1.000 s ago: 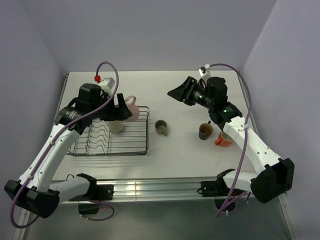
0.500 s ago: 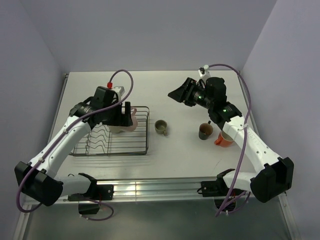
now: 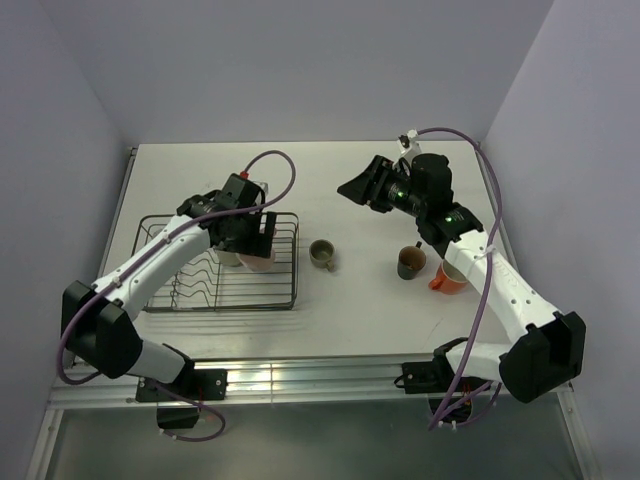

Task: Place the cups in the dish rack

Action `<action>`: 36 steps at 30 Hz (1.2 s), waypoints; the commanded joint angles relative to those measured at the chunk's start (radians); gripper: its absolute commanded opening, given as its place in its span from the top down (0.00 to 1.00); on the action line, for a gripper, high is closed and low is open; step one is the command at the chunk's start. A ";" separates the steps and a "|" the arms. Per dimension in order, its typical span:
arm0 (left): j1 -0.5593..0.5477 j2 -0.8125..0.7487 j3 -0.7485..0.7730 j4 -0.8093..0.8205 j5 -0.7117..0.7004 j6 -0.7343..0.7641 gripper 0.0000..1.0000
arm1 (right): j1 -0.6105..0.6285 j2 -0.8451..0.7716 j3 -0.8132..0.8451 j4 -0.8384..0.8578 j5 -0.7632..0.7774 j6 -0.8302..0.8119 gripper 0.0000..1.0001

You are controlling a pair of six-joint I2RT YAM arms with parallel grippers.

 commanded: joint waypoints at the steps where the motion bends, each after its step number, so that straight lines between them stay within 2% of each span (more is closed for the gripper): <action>1: -0.016 0.015 0.084 0.049 -0.048 0.016 1.00 | -0.011 0.006 0.022 0.018 0.000 -0.024 0.39; 30: -0.066 0.241 0.203 0.028 -0.155 0.033 1.00 | -0.052 0.009 -0.041 0.079 -0.047 -0.011 0.39; 36: -0.066 0.259 0.202 0.035 -0.163 0.030 0.95 | -0.055 0.005 -0.052 0.088 -0.050 -0.008 0.39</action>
